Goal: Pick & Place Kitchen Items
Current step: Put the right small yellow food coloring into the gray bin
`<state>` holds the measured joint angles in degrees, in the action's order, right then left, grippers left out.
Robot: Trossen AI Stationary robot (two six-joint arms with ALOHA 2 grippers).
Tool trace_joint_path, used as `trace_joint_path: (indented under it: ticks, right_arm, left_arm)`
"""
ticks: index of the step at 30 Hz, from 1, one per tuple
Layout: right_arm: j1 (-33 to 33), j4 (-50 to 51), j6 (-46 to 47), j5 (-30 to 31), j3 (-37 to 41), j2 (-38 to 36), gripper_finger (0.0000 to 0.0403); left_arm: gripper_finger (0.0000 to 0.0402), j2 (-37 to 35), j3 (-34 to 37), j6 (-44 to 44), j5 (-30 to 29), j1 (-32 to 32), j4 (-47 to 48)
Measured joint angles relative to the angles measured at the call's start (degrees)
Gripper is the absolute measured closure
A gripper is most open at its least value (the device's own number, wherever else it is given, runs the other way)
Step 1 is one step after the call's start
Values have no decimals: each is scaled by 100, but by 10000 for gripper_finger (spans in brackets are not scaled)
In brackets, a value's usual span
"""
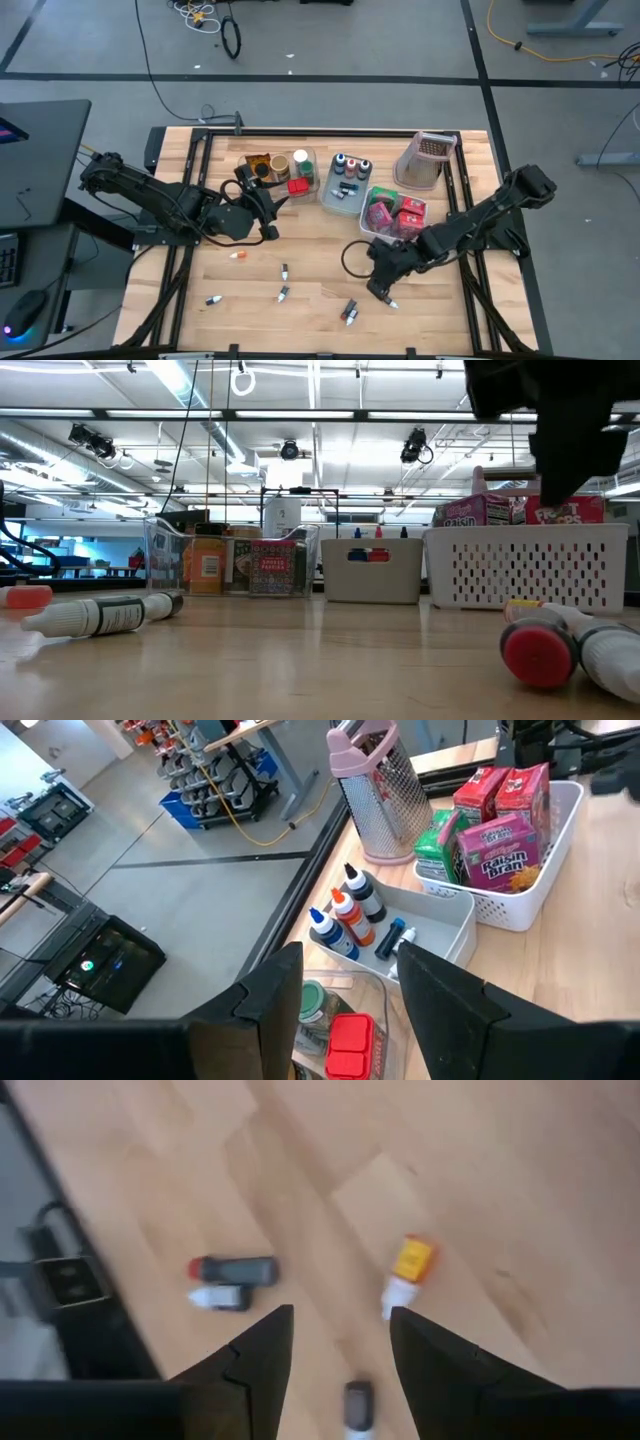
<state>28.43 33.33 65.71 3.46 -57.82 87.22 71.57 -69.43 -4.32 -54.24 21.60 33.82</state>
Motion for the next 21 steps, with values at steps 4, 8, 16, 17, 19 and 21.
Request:
trace_joint_path:
  ticks: [4, 8, 16, 17, 19, 21]
  right_arm:
    - [-31, 93, 83, -145, -2, 339, 224]
    - [-44, 167, 111, -299, 0, 716, 224]
    - [-197, 126, 72, -171, -2, 1103, 224]
    - [-209, 121, 22, -151, -2, 1156, 224]
    - [-228, 52, -74, -137, -2, 1277, 224]
    - [-228, -33, -192, -138, -2, 1397, 224]
  left_arm:
    - [228, 0, 0, -2, -4, 0, -24]
    - [228, 0, 0, 0, -15, 0, -30]
    - [228, 0, 0, 2, -15, 0, -30]
    - [228, 0, 0, 1, -15, -1, -29]
    - [228, 0, 0, 15, -34, 1, -30]
    - [228, 0, 0, 28, -97, 1, -27]
